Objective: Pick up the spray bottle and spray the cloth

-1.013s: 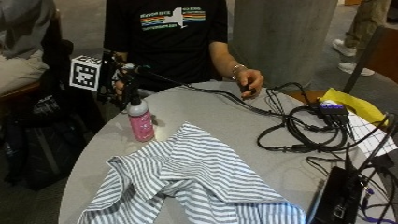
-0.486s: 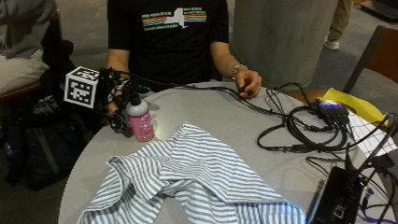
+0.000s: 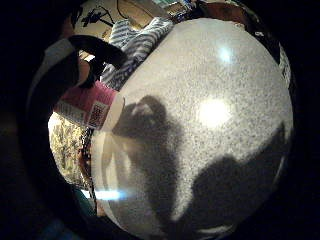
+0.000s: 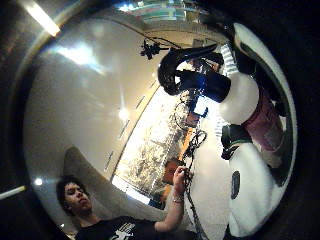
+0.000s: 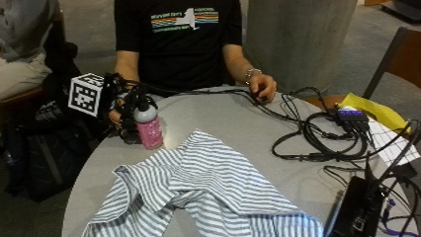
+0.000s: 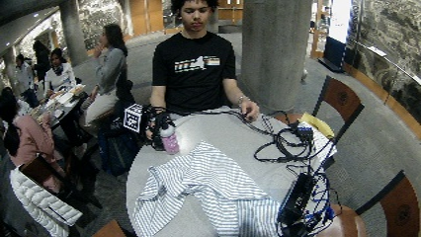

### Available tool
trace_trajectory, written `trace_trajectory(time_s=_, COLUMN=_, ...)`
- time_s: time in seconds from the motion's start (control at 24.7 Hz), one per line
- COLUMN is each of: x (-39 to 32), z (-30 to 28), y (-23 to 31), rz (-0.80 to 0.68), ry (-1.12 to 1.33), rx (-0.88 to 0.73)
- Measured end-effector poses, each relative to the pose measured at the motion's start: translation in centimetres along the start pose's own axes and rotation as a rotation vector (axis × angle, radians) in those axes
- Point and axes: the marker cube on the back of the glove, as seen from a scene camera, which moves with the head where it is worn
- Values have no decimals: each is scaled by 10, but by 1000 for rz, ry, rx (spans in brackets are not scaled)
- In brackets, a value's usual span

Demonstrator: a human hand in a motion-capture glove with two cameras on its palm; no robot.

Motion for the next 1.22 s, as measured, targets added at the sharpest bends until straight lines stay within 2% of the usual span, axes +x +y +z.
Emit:
trace_trajectory(time_s=0.28, x=-3, z=-5, y=0, rz=-33, ry=-45, rx=89)
trace_trajectory(time_s=1.22, x=2, z=8, y=-1, rz=42, ry=-57, rx=-63)
